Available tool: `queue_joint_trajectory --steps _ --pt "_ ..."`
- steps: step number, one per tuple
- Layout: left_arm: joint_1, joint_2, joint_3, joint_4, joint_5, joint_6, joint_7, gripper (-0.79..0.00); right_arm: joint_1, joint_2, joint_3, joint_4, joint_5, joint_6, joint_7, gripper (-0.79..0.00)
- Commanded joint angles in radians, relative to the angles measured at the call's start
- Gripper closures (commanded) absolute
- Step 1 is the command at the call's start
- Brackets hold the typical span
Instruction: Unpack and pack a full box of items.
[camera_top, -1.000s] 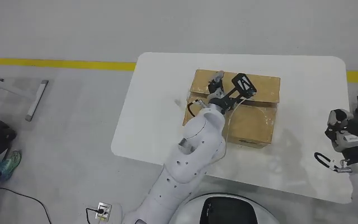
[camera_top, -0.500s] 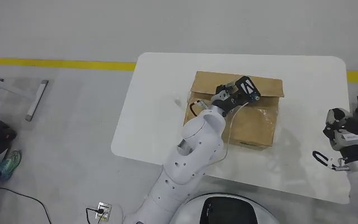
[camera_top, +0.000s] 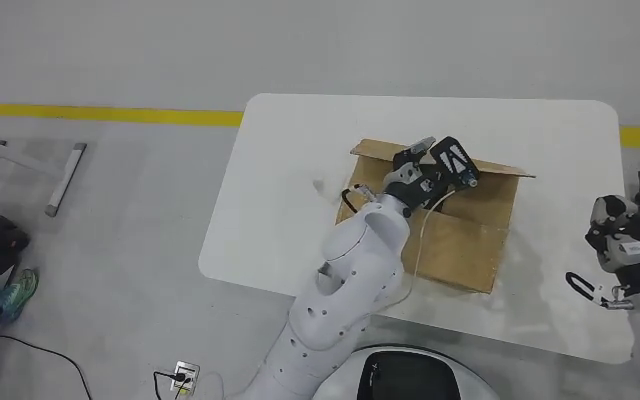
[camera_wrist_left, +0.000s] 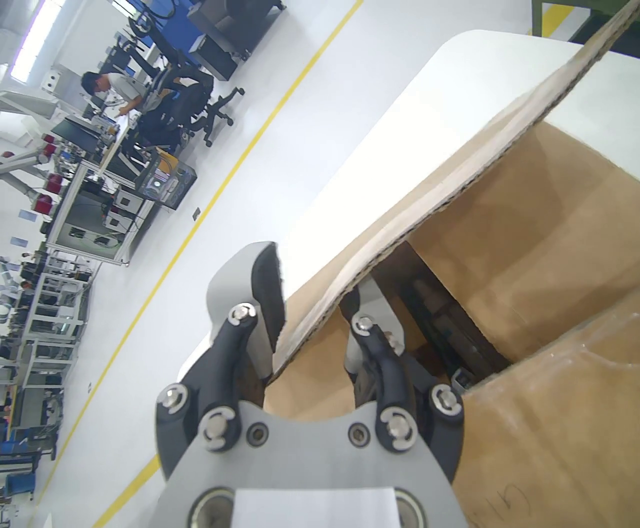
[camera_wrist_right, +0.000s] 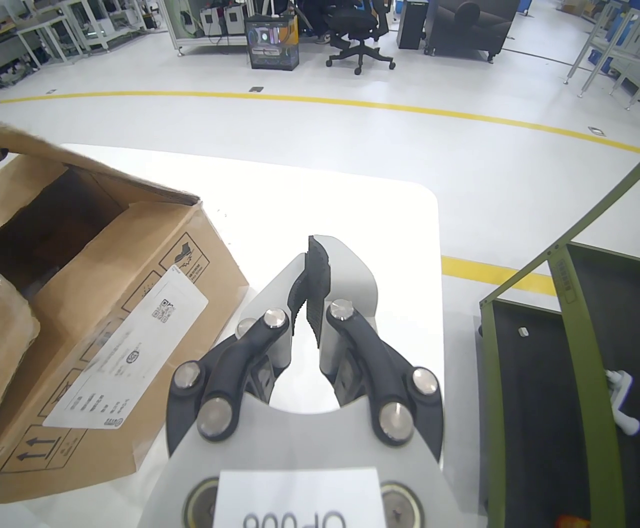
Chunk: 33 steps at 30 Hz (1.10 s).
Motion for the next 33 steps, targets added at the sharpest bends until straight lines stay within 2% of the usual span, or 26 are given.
queue_joint_trajectory --steps 1,5,11,15,20,24,27,30,33 --pt "-0.050 -0.009 0.011 0.041 0.004 0.033 0.014 -0.785 -0.004 0.000 0.007 -0.003 0.003 -0.001 -0.001 0.000" --pt "-0.164 -0.036 0.039 0.165 -0.010 0.093 0.029 -0.785 -0.011 -0.002 0.017 -0.009 0.009 -0.001 -0.005 0.000" --pt "-0.330 -0.085 0.096 0.401 -0.032 0.183 0.048 -0.785 -0.027 -0.005 0.029 -0.017 0.019 0.000 -0.009 0.000" --pt "-0.400 -0.118 0.132 0.551 -0.056 0.226 0.047 -0.785 -0.041 -0.007 0.037 -0.014 0.026 0.003 -0.017 0.000" --pt "-0.443 -0.152 0.160 0.676 -0.080 0.266 0.050 -0.785 -0.053 -0.010 0.040 -0.011 0.032 0.003 -0.022 0.000" --pt "-0.458 -0.169 0.163 0.727 -0.092 0.286 0.057 -0.785 -0.056 -0.012 0.038 -0.010 0.062 0.000 -0.014 0.000" --pt "-0.457 -0.174 0.150 0.724 -0.105 0.295 0.066 -0.785 -0.050 -0.015 0.037 -0.008 0.135 -0.007 -0.001 0.000" --pt "-0.441 -0.167 0.118 0.684 -0.115 0.284 0.070 -0.785 -0.041 -0.014 0.046 -0.008 0.171 -0.023 0.022 0.000" --pt "-0.393 -0.147 0.065 0.590 -0.120 0.243 0.064 -0.785 -0.018 -0.011 0.033 0.006 0.166 -0.045 0.039 0.000"
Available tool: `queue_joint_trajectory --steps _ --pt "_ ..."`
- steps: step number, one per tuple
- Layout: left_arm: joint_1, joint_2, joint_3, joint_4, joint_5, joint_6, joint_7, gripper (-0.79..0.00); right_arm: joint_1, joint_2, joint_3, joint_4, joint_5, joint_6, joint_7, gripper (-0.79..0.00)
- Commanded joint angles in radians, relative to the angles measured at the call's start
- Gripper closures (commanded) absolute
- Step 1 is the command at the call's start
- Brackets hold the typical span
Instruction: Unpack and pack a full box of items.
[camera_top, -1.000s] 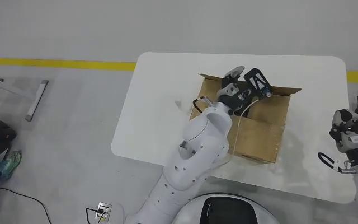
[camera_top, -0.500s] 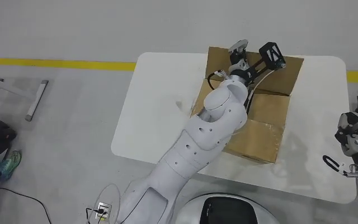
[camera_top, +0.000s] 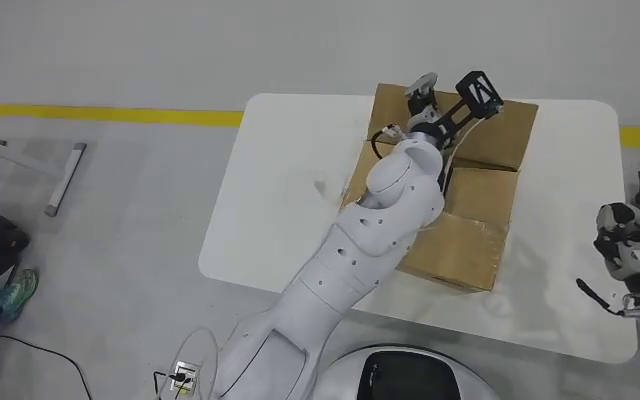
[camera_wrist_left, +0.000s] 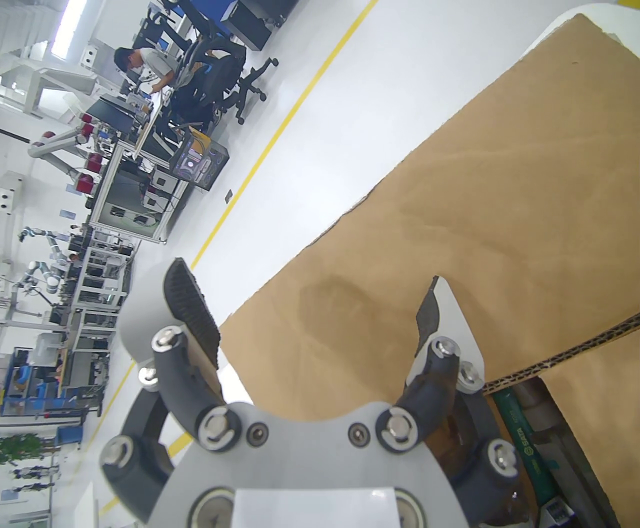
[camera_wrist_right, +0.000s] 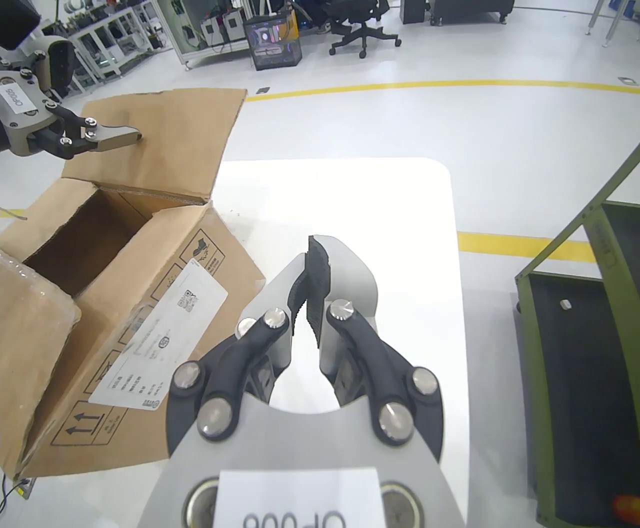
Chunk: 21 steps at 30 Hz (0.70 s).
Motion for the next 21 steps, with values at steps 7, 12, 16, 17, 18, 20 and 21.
queue_joint_trajectory --steps 7,12,16,17,18,20,21 --pt "0.263 0.077 -0.166 -0.446 0.062 -0.176 -0.091 -0.785 0.128 0.011 -0.097 0.073 -0.072 -0.053 0.067 0.000" --pt "0.426 0.109 -0.241 -0.683 0.065 -0.299 -0.124 -0.785 0.221 0.017 -0.168 0.140 -0.131 -0.087 0.106 0.000" --pt "0.511 0.123 -0.279 -0.792 0.049 -0.351 -0.139 -0.785 0.282 0.022 -0.205 0.192 -0.161 -0.110 0.123 0.000" --pt "0.529 0.126 -0.286 -0.811 0.044 -0.355 -0.141 -0.785 0.297 0.023 -0.212 0.204 -0.163 -0.119 0.124 0.000" --pt "0.545 0.128 -0.292 -0.828 0.035 -0.355 -0.142 -0.785 0.310 0.024 -0.218 0.218 -0.158 -0.128 0.128 0.000" --pt "0.574 0.131 -0.297 -0.855 0.014 -0.363 -0.144 -0.785 0.336 0.025 -0.229 0.241 -0.150 -0.140 0.134 0.000" --pt "0.586 0.133 -0.297 -0.866 0.012 -0.370 -0.142 -0.785 0.348 0.026 -0.235 0.250 -0.152 -0.150 0.135 0.000"
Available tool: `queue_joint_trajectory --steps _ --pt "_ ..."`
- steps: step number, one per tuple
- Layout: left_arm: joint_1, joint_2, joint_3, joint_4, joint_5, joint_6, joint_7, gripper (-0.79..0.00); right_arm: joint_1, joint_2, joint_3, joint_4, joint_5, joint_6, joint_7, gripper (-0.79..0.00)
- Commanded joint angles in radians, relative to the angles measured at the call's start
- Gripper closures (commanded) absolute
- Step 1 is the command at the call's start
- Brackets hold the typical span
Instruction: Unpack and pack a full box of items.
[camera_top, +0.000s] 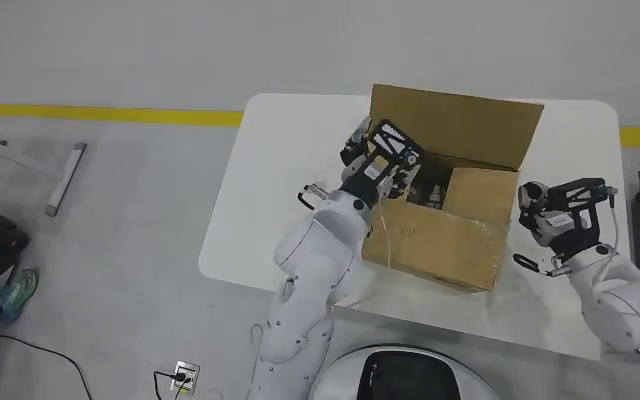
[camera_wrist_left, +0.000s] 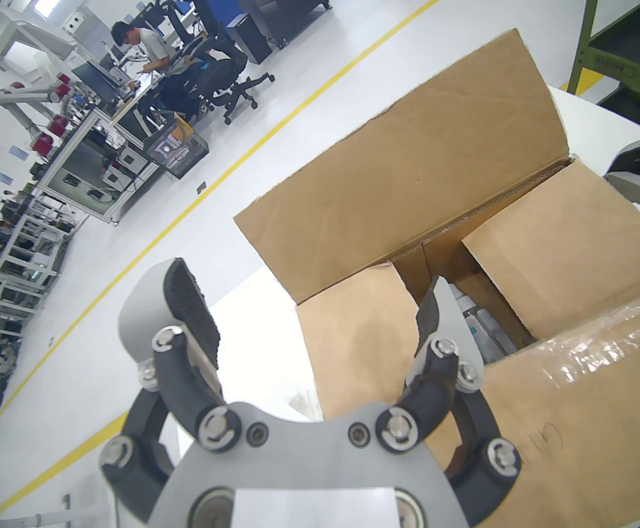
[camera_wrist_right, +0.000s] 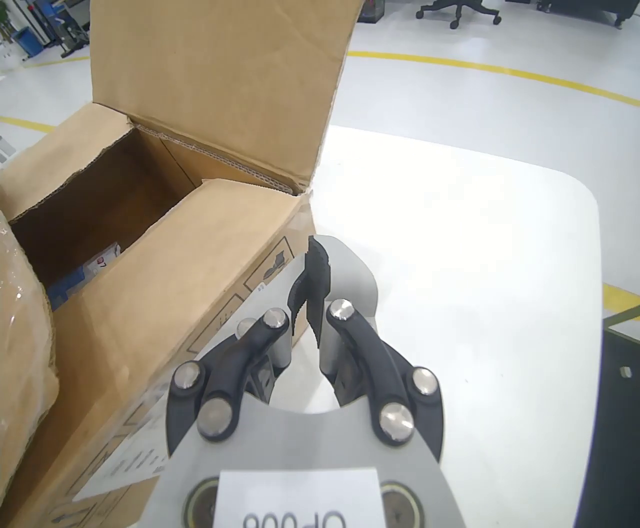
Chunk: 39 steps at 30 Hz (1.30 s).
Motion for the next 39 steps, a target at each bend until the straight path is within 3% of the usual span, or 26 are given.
queue_joint_trajectory --steps 1,14,17,20,28,31,39 --pt "0.024 0.004 -0.003 -0.019 -0.003 -0.011 0.000 -0.785 0.024 0.002 -0.012 0.017 -0.002 -0.017 0.003 0.000" --pt "0.066 0.018 0.009 -0.063 -0.027 -0.032 -0.001 -0.785 0.122 0.012 -0.053 0.091 0.012 -0.063 0.022 0.000" --pt "0.069 0.020 0.011 -0.065 -0.031 -0.025 0.003 -0.785 0.081 0.013 -0.004 0.058 0.096 -0.048 0.028 0.000" --pt "0.070 0.022 0.010 -0.066 -0.030 -0.013 0.008 -0.785 0.016 0.015 0.080 -0.003 0.290 -0.061 0.065 0.000" --pt "0.068 0.030 -0.010 -0.074 -0.033 0.006 0.020 -0.785 -0.168 0.033 0.263 -0.152 0.651 -0.307 0.233 0.000" --pt "0.064 0.033 -0.017 -0.073 -0.033 0.012 0.021 -0.785 -0.196 0.040 0.285 -0.180 0.673 -0.370 0.275 0.000" --pt "0.062 0.039 -0.017 -0.078 -0.028 0.031 0.030 -0.785 -0.200 0.042 0.295 -0.190 0.629 -0.371 0.277 0.000"
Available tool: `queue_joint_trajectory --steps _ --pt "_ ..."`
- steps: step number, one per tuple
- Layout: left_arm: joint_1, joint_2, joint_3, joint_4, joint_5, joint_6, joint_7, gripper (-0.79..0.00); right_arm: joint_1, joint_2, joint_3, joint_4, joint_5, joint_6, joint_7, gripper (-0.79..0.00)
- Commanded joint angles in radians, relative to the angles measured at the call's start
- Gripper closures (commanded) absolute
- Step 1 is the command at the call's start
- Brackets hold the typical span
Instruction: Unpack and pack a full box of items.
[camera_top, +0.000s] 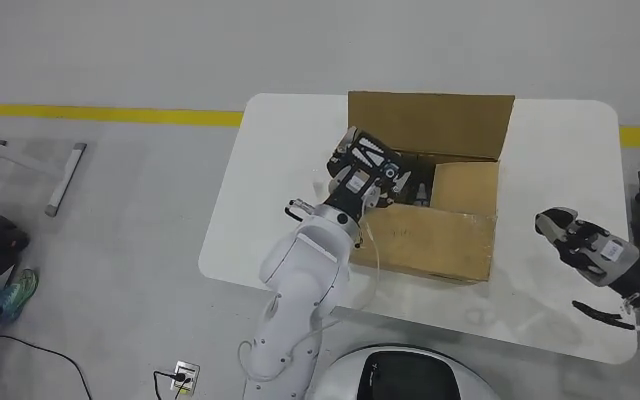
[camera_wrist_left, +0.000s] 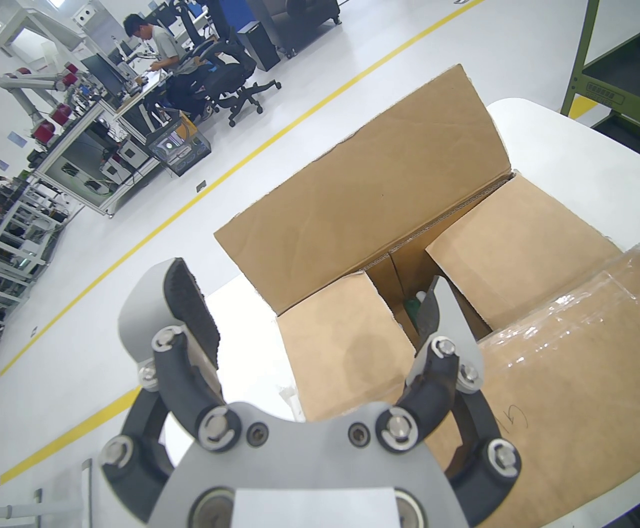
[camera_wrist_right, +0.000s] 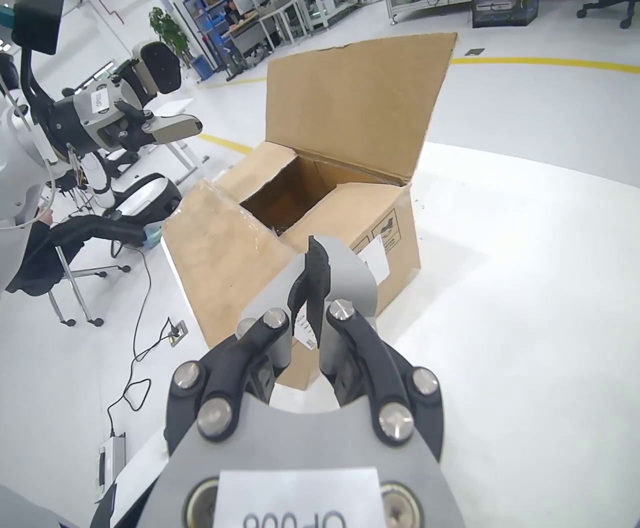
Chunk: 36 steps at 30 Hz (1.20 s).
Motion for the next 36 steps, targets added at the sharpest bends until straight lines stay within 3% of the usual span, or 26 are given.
queue_joint_trajectory --steps 1,5,6,8,10,17,24,29,31,36 --pt "0.001 0.000 0.002 -0.001 0.000 0.001 0.001 -0.785 0.000 0.000 0.000 0.000 0.000 0.000 0.000 0.000" --pt "0.001 0.000 0.002 -0.001 0.000 0.001 0.001 -0.785 0.011 0.003 -0.036 0.001 -0.025 0.014 -0.003 0.000" --pt "0.001 0.000 0.002 -0.001 0.000 0.001 0.001 -0.785 0.017 0.004 -0.053 0.003 -0.022 0.016 -0.005 -0.022" --pt "0.001 0.000 0.002 -0.001 0.000 0.001 0.001 -0.785 0.033 0.007 -0.081 0.002 -0.044 0.028 0.004 -0.151" --pt "0.001 0.000 0.002 -0.001 0.000 0.001 0.001 -0.785 0.053 0.008 -0.109 0.006 -0.063 0.044 -0.003 -0.203" --pt "0.001 0.000 0.002 -0.001 0.000 0.001 0.001 -0.785 0.105 0.016 -0.178 0.022 -0.130 0.077 -0.006 -0.305" --pt "0.001 0.000 0.002 -0.001 0.000 0.001 0.001 -0.785 0.124 0.025 -0.208 0.048 -0.132 0.084 0.016 -0.302" --pt "0.001 0.000 0.002 -0.001 0.000 0.001 0.001 -0.785 0.121 0.033 -0.208 0.049 -0.091 0.068 0.053 -0.231" --pt "0.001 0.000 0.002 -0.001 0.000 0.001 0.001 -0.785 0.112 0.037 -0.202 0.046 -0.044 0.061 0.073 -0.169" --pt "0.001 0.000 0.002 -0.001 0.000 0.001 0.001 -0.785 0.082 0.050 -0.164 0.026 0.050 0.005 0.137 -0.163"
